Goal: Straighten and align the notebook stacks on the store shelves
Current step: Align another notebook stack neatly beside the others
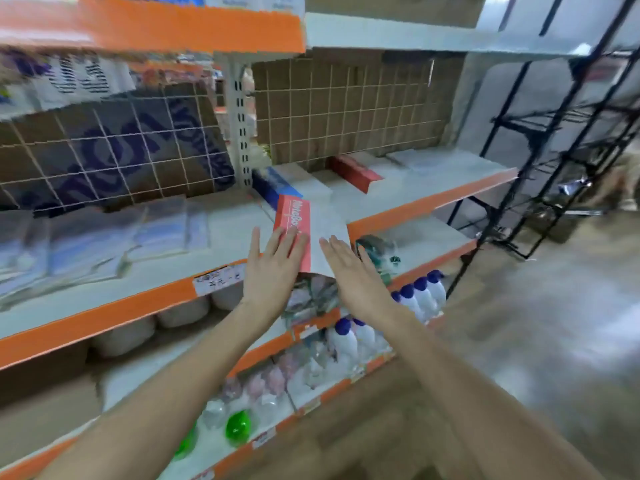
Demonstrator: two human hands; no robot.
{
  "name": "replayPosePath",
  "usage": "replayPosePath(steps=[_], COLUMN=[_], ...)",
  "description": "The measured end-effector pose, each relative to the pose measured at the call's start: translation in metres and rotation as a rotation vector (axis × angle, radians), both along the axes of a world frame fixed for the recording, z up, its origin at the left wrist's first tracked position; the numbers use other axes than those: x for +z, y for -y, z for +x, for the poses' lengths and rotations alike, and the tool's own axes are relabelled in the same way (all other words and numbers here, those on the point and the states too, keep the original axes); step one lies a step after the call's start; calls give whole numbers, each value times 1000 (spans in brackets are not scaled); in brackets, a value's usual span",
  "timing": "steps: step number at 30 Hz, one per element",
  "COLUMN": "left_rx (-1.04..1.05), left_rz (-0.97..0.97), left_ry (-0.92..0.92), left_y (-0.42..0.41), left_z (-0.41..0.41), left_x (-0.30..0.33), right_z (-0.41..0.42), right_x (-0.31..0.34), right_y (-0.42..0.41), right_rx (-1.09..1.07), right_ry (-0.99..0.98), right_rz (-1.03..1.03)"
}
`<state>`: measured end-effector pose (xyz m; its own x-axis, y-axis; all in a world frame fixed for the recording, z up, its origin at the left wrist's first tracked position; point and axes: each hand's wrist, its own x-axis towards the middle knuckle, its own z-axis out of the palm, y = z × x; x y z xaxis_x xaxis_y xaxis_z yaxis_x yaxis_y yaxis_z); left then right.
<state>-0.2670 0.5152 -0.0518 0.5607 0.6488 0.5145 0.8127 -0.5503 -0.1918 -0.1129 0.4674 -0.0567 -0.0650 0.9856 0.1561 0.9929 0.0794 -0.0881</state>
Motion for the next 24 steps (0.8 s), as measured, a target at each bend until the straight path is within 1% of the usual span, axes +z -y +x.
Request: replayPosePath(steps=[5,10,13,16,20,24], left_rx=[-60,-64,-56,-11,18,114], left_rz=[-39,-145,-197,-193,-224,-253], left_ry=[89,40,13,-31,41,41], left_y=[-5,-34,-66,-106,-161,-211], left_z=[106,161,191,222,269,310], left_x=[2,5,2,-1,-4,-12], right_z=[102,157,186,217,264,307], right_x=[7,8,6,7,10,14], right_y=[5,-19,-49,-88,-147,-203], right_rx=[-86,-109,-101,-85,-63,-24], right_ry=[31,-5,-34,-37,10,41], right_rz=[-10,-9,-26,-26,-55,-121])
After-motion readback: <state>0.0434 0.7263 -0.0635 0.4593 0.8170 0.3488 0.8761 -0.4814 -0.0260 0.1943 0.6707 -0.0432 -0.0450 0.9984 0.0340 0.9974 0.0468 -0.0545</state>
